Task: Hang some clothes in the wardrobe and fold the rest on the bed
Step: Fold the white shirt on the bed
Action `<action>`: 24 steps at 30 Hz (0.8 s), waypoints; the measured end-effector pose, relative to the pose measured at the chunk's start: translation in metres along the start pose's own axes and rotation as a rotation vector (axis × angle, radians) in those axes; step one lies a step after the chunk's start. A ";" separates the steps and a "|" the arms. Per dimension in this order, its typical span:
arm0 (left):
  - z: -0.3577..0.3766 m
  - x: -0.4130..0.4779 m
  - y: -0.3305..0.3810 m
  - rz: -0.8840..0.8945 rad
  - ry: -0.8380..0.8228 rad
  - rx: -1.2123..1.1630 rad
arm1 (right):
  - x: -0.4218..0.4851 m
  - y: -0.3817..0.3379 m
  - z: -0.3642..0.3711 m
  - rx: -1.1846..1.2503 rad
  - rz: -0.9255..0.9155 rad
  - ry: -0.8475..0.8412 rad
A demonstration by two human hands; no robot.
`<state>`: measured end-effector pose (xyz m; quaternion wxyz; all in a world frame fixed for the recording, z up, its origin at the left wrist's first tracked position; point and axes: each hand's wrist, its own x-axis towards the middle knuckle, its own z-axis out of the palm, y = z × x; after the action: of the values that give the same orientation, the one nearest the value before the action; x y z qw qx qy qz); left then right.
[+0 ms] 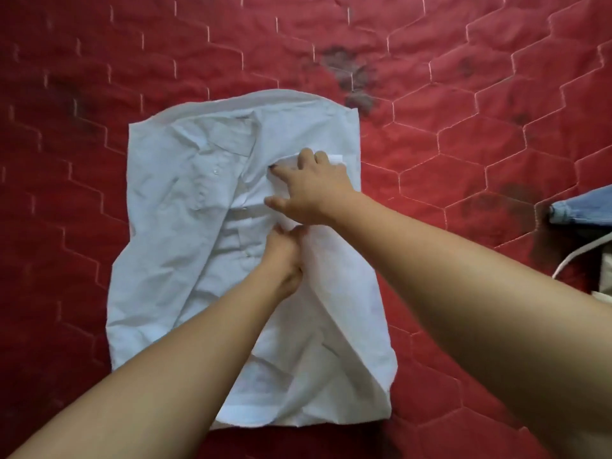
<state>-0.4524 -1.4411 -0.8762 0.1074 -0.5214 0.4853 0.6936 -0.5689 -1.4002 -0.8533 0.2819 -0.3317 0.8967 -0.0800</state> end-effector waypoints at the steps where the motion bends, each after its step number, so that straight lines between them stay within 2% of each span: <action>1: -0.018 0.006 0.000 -0.047 0.037 -0.011 | 0.009 -0.008 0.007 -0.057 0.027 -0.075; 3: -0.049 0.015 -0.002 -0.091 0.071 -0.013 | 0.020 -0.017 0.024 -0.164 0.044 -0.091; 6: -0.074 0.030 -0.001 -0.026 0.102 -0.024 | 0.030 -0.012 0.037 -0.275 0.053 0.213; 8: -0.080 0.038 0.005 0.010 0.056 -0.035 | 0.041 -0.013 0.039 -0.270 0.079 0.285; 12: -0.084 0.039 0.012 -0.012 -0.109 -0.033 | 0.063 -0.043 0.052 -0.148 -0.001 0.109; 15: -0.090 0.040 0.010 0.023 -0.159 -0.045 | 0.074 -0.057 0.066 -0.136 -0.038 0.027; 20: -0.092 0.047 0.016 0.068 -0.135 -0.054 | 0.084 -0.045 0.056 0.183 -0.071 0.256; 22: -0.094 0.047 0.022 0.104 -0.149 -0.053 | 0.089 -0.041 0.048 0.273 -0.048 0.253; 24: -0.094 0.045 0.027 0.154 -0.143 0.008 | 0.096 -0.038 0.036 0.250 -0.050 0.214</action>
<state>-0.4315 -1.5443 -0.8975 0.0901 -0.4313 0.5179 0.7332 -0.5879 -1.4891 -0.9139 0.2217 -0.3060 0.8961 -0.2328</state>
